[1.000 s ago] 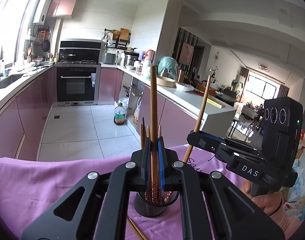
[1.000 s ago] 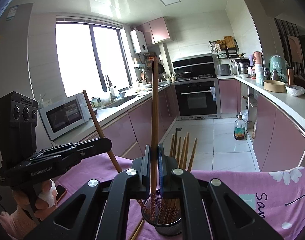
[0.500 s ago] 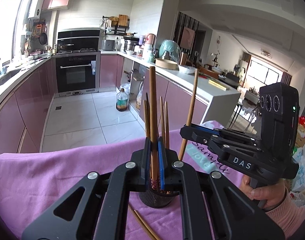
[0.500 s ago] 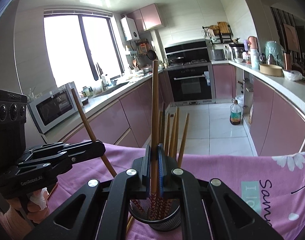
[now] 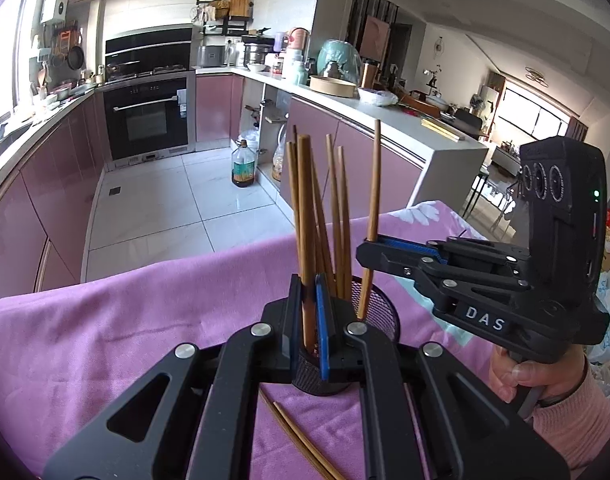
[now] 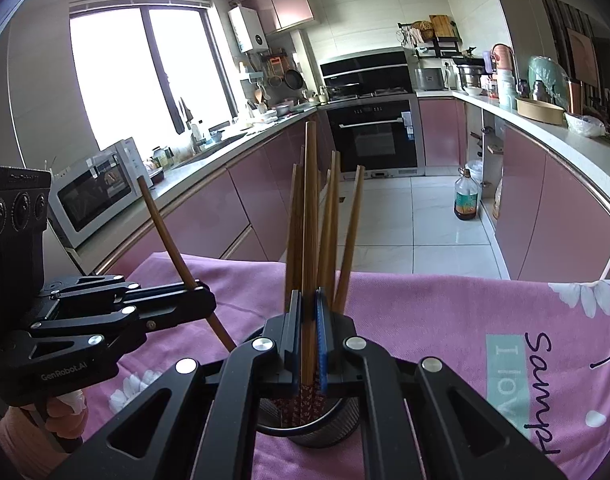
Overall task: Organize utensils
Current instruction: 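Lower both held chopsticks into the mesh cup from above, then open both tools and pull them back from the cup toward the cloth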
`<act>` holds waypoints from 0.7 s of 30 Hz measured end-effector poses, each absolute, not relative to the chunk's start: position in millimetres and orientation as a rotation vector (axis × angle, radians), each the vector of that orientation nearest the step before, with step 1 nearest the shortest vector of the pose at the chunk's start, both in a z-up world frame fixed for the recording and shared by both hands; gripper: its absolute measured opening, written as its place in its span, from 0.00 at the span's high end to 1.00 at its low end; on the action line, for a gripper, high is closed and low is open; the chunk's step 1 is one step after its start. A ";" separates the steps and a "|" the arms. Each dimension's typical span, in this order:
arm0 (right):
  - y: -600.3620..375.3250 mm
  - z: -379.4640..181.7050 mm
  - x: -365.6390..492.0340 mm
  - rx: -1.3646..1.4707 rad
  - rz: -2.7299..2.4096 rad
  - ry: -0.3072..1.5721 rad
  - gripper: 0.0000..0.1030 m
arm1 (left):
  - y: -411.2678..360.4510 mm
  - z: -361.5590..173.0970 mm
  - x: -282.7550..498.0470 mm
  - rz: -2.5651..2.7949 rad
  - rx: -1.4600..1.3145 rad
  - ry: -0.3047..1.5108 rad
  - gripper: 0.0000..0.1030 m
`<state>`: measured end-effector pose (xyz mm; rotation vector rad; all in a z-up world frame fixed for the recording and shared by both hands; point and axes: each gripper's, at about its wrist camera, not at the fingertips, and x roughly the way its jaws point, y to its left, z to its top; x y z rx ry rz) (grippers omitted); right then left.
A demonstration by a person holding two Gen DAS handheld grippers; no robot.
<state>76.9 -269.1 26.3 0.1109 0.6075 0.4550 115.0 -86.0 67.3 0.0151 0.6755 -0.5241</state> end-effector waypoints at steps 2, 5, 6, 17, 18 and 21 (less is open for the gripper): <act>-269.6 24.5 77.6 0.113 0.453 0.611 0.95 | -84.0 65.5 119.0 -0.524 0.007 0.676 0.93; -269.8 23.7 78.4 0.117 0.449 0.613 0.94 | -85.3 65.5 125.9 -0.516 0.006 0.676 0.93; -270.5 23.3 78.6 0.118 0.448 0.613 0.94 | -85.0 65.2 128.1 -0.515 0.006 0.675 0.93; -271.4 19.3 83.9 0.129 0.429 0.624 0.94 | -91.1 59.8 139.5 -0.483 0.006 0.669 0.92; -271.6 19.5 84.7 0.131 0.429 0.625 0.94 | -91.7 59.2 141.2 -0.480 0.005 0.670 0.92; -271.0 20.1 86.4 0.134 0.422 0.626 0.94 | -94.1 57.2 147.2 -0.474 0.001 0.675 0.92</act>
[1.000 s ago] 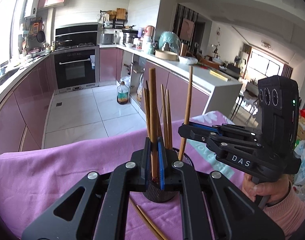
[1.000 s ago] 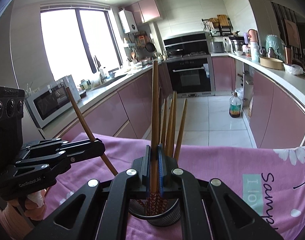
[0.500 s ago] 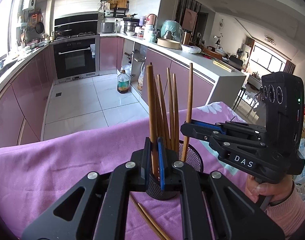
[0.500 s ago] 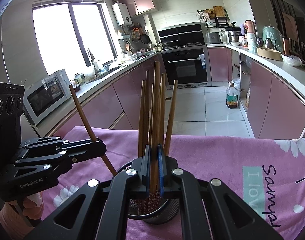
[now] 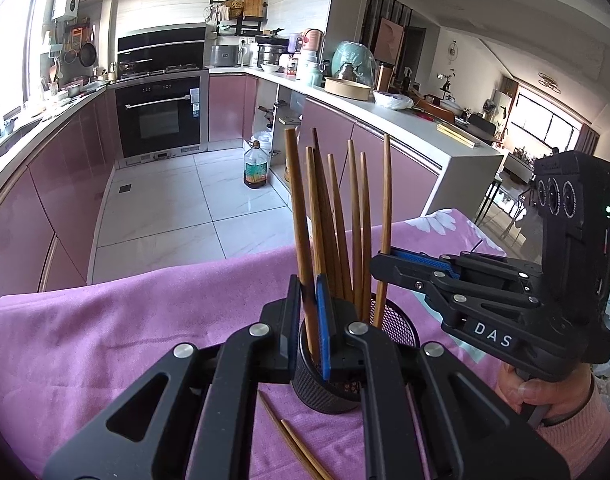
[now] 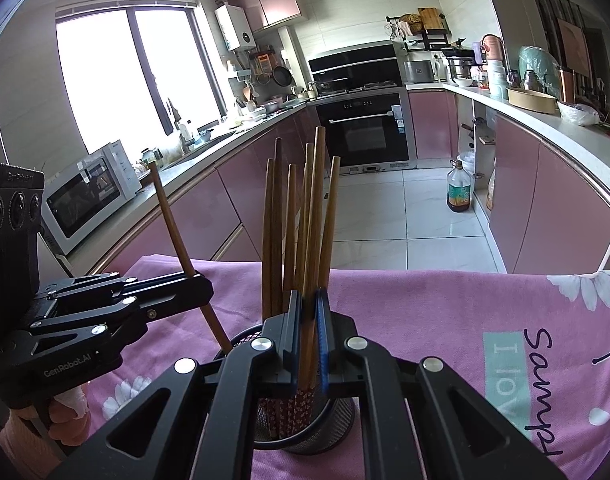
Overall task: Organize utensils
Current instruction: 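Open both tools and pull them back from the cup toward the cloth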
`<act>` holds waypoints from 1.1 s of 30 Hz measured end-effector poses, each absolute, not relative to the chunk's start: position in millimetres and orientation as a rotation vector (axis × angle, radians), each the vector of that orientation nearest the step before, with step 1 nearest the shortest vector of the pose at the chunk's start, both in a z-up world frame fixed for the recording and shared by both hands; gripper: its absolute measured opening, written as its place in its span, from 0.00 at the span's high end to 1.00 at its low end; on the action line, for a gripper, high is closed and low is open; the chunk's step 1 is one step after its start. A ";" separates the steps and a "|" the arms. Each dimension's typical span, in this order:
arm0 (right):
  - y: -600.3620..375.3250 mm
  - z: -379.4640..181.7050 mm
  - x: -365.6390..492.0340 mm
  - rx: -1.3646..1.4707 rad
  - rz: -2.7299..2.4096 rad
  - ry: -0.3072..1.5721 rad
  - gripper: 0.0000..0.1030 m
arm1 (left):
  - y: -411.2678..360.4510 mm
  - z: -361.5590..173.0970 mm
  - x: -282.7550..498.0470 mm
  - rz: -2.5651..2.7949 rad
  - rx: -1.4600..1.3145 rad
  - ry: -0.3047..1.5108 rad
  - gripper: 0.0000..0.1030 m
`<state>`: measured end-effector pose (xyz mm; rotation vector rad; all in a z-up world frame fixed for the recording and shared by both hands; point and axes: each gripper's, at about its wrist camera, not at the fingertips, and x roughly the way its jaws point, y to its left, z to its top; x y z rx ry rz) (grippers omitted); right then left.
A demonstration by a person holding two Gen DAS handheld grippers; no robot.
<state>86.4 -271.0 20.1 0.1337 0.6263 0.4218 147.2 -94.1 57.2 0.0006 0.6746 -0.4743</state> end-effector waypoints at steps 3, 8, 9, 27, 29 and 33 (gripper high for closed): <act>-272.3 20.9 86.3 0.143 0.406 0.622 0.93 | -94.6 54.0 151.3 -0.460 -0.006 0.677 0.89; -275.9 22.4 81.5 0.150 0.396 0.607 0.87 | -89.2 50.1 152.7 -0.439 -0.025 0.672 0.77; -276.9 23.8 78.9 0.149 0.393 0.599 0.85 | -85.6 50.0 150.8 -0.428 -0.028 0.662 0.75; -237.4 15.9 -5.3 -0.004 0.623 0.615 0.70 | -31.4 15.6 71.2 -0.363 -0.041 0.604 0.62; -228.4 1.2 -8.3 -0.031 0.626 0.664 0.70 | -29.4 1.2 68.2 -0.361 -0.049 0.641 0.62; -214.4 -35.0 -6.6 -0.040 0.634 0.793 0.71 | -20.2 -23.3 61.2 -0.353 -0.070 0.695 0.62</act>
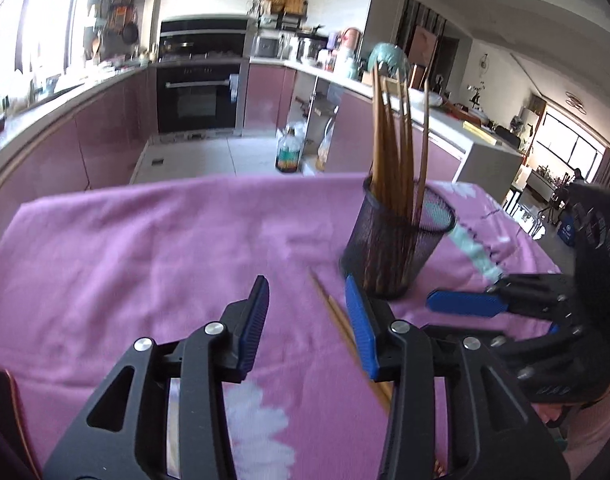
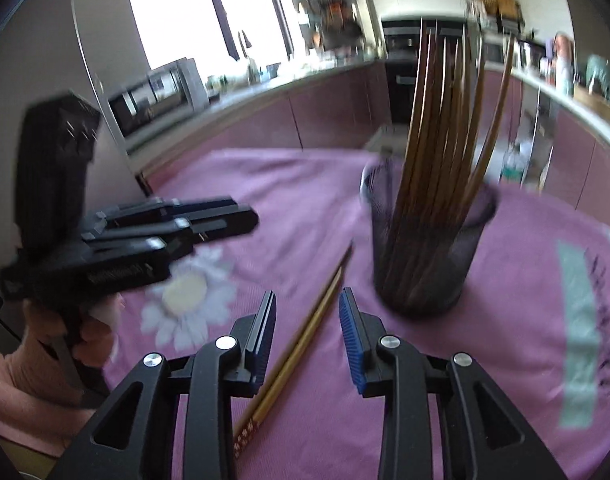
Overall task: Organize utensils
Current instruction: 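Open both tools and pull them back from the cup toward the cloth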
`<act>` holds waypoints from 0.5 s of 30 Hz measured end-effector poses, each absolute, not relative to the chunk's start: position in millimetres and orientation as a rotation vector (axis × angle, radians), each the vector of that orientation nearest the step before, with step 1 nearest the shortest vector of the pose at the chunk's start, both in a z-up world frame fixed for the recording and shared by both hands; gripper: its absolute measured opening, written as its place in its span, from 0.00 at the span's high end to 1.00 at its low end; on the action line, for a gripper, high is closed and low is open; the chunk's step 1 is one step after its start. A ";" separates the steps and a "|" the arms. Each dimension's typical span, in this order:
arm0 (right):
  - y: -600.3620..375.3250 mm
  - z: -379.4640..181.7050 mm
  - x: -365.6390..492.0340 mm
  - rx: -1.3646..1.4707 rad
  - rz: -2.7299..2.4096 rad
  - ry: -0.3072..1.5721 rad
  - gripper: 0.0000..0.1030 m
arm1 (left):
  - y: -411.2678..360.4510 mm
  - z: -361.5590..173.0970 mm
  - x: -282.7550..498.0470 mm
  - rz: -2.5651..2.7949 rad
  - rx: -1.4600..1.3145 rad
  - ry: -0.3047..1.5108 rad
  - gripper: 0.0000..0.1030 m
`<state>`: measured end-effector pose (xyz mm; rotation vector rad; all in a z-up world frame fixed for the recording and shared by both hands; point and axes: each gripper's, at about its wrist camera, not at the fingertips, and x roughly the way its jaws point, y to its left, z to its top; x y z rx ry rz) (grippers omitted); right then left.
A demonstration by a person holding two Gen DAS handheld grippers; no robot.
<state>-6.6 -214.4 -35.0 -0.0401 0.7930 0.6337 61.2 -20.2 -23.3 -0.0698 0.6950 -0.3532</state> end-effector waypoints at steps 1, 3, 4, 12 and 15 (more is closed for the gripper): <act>-211.6 -40.4 -6.9 -0.042 0.632 0.812 0.71 | -18.5 -28.4 59.9 -0.351 -0.074 0.707 0.61; -207.2 -53.7 -5.7 -0.034 0.631 0.860 0.71 | -17.1 -38.2 56.0 -0.349 -0.075 0.727 0.61; -204.4 -59.8 -5.5 -0.037 0.630 0.881 0.71 | -15.7 -42.2 54.9 -0.347 -0.079 0.736 0.61; -195.7 -71.6 -15.7 -0.062 0.605 0.902 0.72 | -14.0 -59.1 45.3 -0.362 -0.094 0.764 0.61; -193.6 -74.7 -16.9 -0.089 0.594 0.898 0.73 | -16.5 -60.5 44.7 -0.371 -0.093 0.771 0.61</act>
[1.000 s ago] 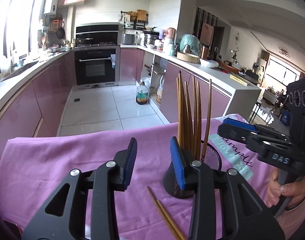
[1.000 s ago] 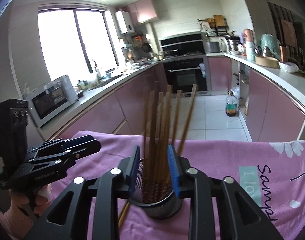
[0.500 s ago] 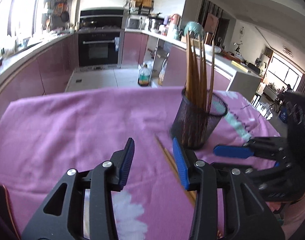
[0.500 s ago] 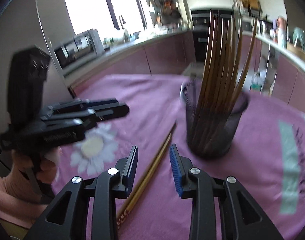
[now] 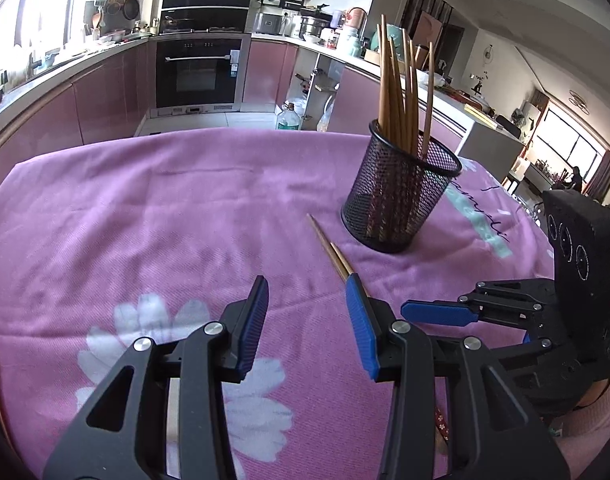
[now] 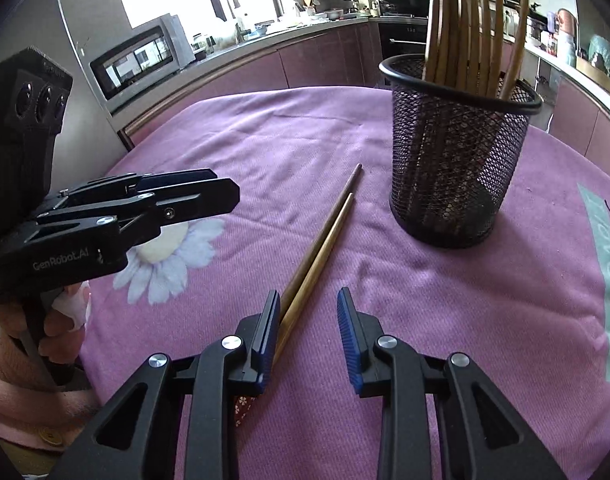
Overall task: Organize utensils
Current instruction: 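Open both tools and pull them back from the cup toward the cloth, then close the right tool on a chopstick while the left tool grasps another chopstick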
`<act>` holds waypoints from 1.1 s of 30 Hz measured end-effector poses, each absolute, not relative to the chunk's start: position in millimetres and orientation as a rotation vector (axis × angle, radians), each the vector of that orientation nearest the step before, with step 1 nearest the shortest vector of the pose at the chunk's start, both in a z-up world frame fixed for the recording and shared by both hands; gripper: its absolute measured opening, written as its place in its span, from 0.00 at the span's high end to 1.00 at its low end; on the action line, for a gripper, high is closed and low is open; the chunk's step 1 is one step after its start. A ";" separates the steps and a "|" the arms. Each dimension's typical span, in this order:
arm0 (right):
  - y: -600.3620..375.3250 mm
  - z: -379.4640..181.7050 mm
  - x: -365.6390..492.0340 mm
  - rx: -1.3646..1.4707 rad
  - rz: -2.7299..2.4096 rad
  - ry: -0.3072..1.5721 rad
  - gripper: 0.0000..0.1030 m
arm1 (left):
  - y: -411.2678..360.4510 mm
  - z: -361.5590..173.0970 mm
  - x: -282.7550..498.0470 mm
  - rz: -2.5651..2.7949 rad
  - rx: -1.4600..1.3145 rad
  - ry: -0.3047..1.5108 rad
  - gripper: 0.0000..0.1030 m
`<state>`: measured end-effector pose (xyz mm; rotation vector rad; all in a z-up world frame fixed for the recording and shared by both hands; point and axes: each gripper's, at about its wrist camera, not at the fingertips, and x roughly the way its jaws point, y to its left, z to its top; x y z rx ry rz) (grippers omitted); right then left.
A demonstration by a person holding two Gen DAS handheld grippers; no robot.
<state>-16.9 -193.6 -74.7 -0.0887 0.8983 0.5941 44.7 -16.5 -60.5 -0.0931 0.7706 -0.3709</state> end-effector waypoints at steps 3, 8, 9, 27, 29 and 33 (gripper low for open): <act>-197.4 -74.1 -16.4 -0.103 0.586 0.895 0.73 | -18.0 -62.4 44.5 -0.376 -0.095 0.777 0.61; -203.3 -74.9 -14.3 -0.092 0.572 0.900 0.74 | -20.8 -65.9 44.9 -0.378 -0.085 0.788 0.60; -204.5 -75.7 -13.5 -0.090 0.565 0.904 0.74 | -21.5 -66.5 45.1 -0.379 -0.083 0.791 0.60; -225.6 -76.7 -15.2 -0.066 0.538 0.908 0.76 | -64.4 -88.0 59.2 -0.434 0.044 0.878 0.60; -226.8 -77.1 -14.3 -0.059 0.540 0.909 0.76 | -68.4 -89.0 58.7 -0.445 0.053 0.881 0.60; -229.3 -77.5 -13.8 -0.055 0.539 0.907 0.76 | -77.4 -95.0 59.4 -0.440 0.086 0.903 0.66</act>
